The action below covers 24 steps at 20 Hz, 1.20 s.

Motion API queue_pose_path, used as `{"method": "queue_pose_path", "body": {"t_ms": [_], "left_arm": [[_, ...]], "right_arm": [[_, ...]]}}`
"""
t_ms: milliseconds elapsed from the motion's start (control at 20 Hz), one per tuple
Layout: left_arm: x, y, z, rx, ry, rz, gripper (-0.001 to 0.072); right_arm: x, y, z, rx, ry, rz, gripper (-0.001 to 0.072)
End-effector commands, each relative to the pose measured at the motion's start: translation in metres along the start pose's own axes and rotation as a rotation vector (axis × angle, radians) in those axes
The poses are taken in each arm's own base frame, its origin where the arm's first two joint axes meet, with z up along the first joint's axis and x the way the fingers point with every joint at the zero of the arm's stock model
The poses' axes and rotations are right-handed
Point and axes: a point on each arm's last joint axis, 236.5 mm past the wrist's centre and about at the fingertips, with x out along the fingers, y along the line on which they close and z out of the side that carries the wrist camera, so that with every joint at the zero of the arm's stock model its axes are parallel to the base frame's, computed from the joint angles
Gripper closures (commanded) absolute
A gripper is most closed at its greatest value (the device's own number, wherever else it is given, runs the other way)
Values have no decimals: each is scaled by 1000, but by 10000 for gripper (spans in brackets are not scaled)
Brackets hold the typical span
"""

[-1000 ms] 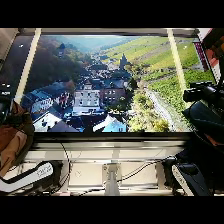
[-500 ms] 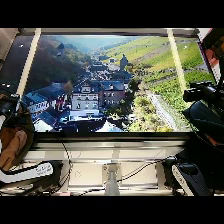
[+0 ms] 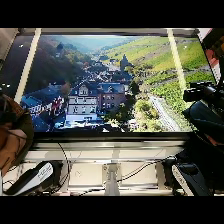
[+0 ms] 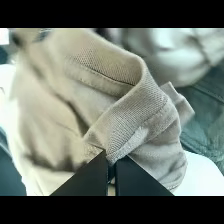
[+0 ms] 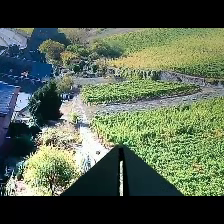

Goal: Fold the clothes and pants, and hang the long-sleeved shirts on hangers.

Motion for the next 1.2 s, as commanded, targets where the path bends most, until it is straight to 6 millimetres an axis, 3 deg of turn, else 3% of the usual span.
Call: {"method": "queue_pose_path", "body": {"t_ms": [0, 100, 200, 300, 400, 550, 750, 1000, 1150], "left_arm": [[-60, 36, 24, -182, -266, 15, 681], [-96, 47, 34, -239, -412, -4, 681], [-130, 42, 45, -287, -546, -74, 681], [-167, 22, 62, -318, -689, -200, 682], [-205, -11, 79, -300, -808, -348, 682], [-254, -79, 87, -179, -888, -557, 682], [-321, -184, 71, 113, -977, -763, 682], [-377, -326, 16, 485, -1020, -939, 682], [-408, -408, -34, 675, -1082, -1050, 682]], "right_arm": [[0, 0, 0, 0, 0, 0, 697], [0, 0, 0, 0, 0, 0, 696], [0, 0, 0, 0, 0, 0, 696], [0, 0, 0, 0, 0, 0, 697], [0, 0, 0, 0, 0, 0, 697], [0, 0, 0, 0, 0, 0, 696], [0, 0, 0, 0, 0, 0, 696], [0, 0, 0, 1, 0, 0, 696], [0, 2, 1, 9, -2, 9, 697]]}}
